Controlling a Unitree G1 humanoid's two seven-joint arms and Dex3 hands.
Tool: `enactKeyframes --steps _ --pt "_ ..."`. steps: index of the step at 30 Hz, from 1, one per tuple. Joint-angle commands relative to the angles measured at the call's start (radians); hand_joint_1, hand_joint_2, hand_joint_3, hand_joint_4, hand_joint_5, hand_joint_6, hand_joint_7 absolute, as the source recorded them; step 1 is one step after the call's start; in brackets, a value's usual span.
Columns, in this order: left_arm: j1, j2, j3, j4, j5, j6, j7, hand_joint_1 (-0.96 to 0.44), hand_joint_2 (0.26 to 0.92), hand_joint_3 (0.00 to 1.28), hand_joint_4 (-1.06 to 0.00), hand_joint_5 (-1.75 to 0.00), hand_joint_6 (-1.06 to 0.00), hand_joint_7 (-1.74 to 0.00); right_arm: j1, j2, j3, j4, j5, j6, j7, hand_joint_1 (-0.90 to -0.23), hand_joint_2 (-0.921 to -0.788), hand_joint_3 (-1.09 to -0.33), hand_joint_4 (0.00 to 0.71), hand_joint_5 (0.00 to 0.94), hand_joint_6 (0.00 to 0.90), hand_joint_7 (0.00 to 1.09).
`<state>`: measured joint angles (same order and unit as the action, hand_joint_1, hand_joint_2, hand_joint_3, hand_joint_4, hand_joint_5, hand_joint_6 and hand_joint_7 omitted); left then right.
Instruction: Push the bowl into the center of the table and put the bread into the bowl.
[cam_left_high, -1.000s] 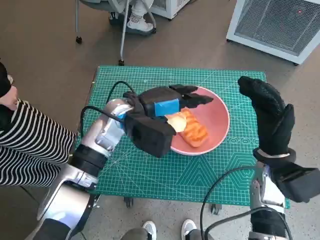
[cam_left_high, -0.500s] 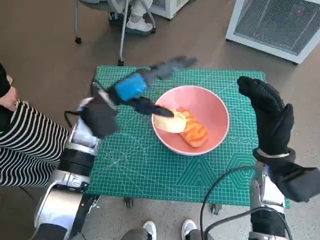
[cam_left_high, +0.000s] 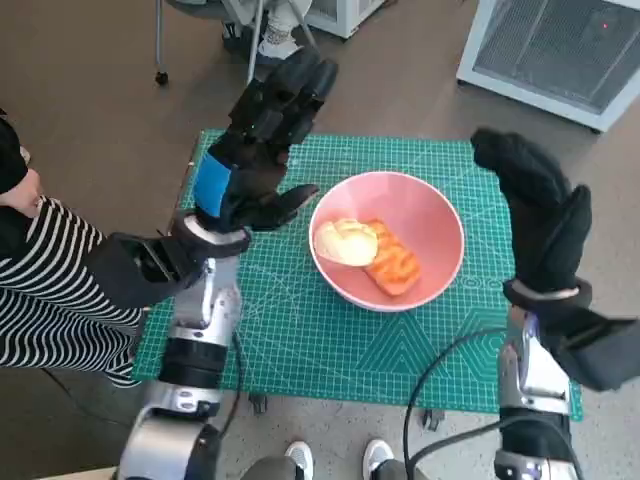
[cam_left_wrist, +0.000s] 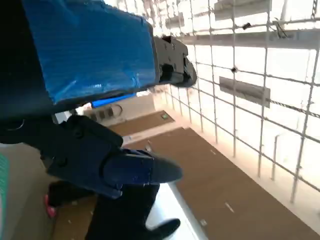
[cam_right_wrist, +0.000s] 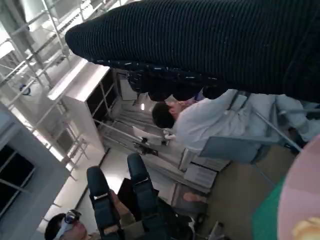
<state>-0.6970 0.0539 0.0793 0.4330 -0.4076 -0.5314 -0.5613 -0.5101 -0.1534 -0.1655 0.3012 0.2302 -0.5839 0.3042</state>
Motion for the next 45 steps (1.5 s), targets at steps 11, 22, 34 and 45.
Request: enactKeyframes --steps 11,22,34,45 --pt "0.025 -0.014 0.024 -0.029 -0.010 0.023 -0.011 -0.72 0.921 0.45 -0.16 0.00 0.00 -0.58 -0.035 -0.005 0.019 -0.032 -0.022 0.068 -0.040 -0.750 -0.921 -0.785 0.172 0.006 0.055 0.49" --pt "0.029 -0.007 0.020 -0.063 0.011 0.052 -0.003 -0.72 0.921 0.45 -0.16 0.00 0.00 -0.58 -0.021 -0.014 0.018 -0.090 -0.034 0.113 -0.049 -0.770 -0.921 -0.788 0.167 0.002 0.052 0.49" --pt "0.032 -0.004 0.015 -0.077 0.021 0.081 -0.006 -0.71 0.921 0.45 -0.15 0.00 0.00 -0.57 -0.009 -0.019 0.011 -0.128 -0.046 0.149 -0.055 -0.761 -0.921 -0.794 0.160 0.000 0.050 0.48" --pt "0.036 0.000 0.016 -0.090 0.024 0.103 -0.004 -0.71 0.921 0.45 -0.15 0.00 0.00 -0.57 -0.001 -0.027 0.013 -0.142 -0.053 0.161 -0.061 -0.759 -0.921 -0.798 0.159 0.001 0.052 0.48"
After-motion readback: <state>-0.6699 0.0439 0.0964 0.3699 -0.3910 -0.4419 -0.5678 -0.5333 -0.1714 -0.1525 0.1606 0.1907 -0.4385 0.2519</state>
